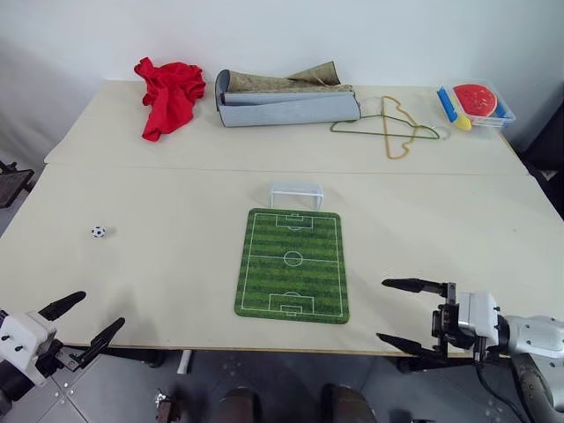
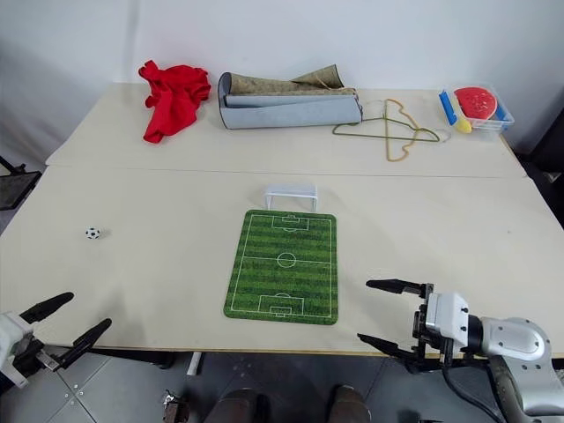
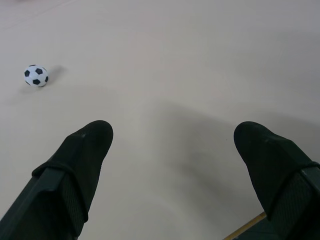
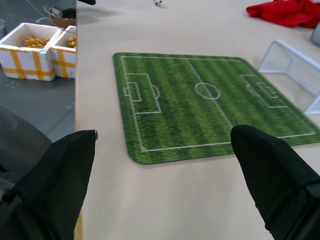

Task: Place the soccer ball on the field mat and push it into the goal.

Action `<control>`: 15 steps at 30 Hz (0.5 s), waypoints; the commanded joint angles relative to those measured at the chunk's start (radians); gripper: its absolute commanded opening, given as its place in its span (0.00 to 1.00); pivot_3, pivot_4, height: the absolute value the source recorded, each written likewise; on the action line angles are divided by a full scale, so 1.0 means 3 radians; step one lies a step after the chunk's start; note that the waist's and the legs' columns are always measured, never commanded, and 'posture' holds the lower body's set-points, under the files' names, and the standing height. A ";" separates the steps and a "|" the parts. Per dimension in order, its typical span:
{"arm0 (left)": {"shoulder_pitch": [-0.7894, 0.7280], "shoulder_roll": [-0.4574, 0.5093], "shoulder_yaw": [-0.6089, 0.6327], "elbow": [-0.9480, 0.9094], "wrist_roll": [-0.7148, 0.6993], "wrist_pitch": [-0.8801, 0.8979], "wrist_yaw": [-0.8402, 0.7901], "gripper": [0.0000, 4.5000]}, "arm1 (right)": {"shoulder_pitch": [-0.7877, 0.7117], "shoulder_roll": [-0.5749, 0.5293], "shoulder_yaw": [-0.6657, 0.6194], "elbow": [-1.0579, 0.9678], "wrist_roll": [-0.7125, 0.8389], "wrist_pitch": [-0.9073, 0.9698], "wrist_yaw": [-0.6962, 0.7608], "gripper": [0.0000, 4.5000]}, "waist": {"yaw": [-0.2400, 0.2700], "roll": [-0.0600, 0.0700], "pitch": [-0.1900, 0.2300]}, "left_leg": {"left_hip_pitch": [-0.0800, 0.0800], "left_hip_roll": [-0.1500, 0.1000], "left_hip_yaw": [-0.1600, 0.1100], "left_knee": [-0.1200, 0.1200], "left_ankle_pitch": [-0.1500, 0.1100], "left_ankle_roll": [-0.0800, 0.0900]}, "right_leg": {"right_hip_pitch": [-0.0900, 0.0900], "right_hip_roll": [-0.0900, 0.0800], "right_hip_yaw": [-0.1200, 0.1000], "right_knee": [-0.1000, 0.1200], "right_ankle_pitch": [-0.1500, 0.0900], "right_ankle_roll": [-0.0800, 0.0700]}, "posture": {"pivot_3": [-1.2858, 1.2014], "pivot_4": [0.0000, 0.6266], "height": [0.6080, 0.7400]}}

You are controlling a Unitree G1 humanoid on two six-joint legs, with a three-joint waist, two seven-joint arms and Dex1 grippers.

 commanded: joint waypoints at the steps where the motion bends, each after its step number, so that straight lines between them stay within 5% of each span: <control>1: 0.0056 0.0015 0.0098 -0.0137 -0.0042 -0.0021 0.0007 0.99 | -0.0034 0.0012 0.0002 -0.0056 0.0054 0.0002 0.0044 1.00 | 0.0000 -0.0001 0.0000 | 0.0000 0.0000 0.0000 0.0000 0.0000 0.0000 | 0.0000 0.0000 0.0000 0.0000 0.0000 0.0000 | 0.52 0.24 1.00; 8: 0.0067 0.0019 0.0230 -0.0271 -0.0421 0.0389 0.0011 0.99 | -0.0316 0.0144 0.0117 -0.0379 0.0339 0.0510 -0.0213 1.00 | -0.0008 -0.0001 0.0000 | 0.0000 0.0003 0.0000 0.0001 0.0000 0.0000 | -0.0001 0.0002 0.0001 0.0002 0.0000 0.0000 | 0.52 0.24 1.00; 15: -0.0405 -0.0329 0.0557 0.0218 -0.0403 0.0326 0.0761 0.99 | -0.0728 0.0729 0.0134 -0.0572 0.0608 0.0737 -0.0731 1.00 | 0.0003 0.0000 -0.0002 | 0.0001 0.0003 -0.0002 0.0003 -0.0001 -0.0002 | -0.0002 0.0004 0.0003 0.0005 0.0000 0.0000 | 0.52 0.24 1.00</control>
